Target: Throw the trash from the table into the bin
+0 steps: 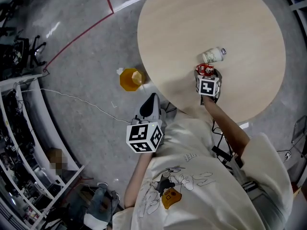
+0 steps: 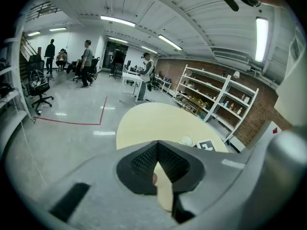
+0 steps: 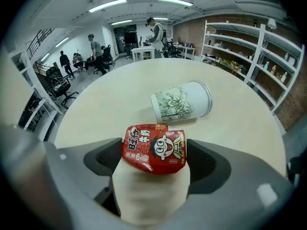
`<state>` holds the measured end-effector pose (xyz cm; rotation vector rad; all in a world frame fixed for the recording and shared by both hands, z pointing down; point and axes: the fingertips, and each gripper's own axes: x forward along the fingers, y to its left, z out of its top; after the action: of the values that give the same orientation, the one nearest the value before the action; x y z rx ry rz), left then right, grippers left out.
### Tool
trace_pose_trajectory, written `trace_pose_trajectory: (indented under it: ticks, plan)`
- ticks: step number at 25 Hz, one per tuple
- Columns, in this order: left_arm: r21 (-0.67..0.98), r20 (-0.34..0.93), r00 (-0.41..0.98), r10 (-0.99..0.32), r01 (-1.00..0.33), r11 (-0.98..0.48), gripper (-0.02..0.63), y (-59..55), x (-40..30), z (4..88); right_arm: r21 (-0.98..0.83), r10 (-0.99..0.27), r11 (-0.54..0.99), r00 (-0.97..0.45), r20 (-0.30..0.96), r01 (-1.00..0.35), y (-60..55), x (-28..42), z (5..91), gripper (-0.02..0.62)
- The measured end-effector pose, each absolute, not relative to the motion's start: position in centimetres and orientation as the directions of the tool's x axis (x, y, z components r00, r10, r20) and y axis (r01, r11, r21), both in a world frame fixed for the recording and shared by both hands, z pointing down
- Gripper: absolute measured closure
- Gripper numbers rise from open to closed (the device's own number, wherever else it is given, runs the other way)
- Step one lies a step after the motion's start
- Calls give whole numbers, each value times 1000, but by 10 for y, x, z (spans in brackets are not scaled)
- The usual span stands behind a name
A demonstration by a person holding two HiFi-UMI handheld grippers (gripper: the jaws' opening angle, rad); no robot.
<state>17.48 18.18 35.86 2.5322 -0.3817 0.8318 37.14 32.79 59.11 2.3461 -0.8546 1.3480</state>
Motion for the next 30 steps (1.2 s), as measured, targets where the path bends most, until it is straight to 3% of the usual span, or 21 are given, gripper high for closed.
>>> trace_pose_trajectory:
  ticks: [11,30]
  plan:
    - [385,606,777,-169,-473,-793,606,186,162,356,13,-368,-673,350,862,-740,318,363,575,179]
    - [445,555,801,-225,-514,-733,606,152,101,337,-39,-427,-655,328,842,-754,285,313,531,181]
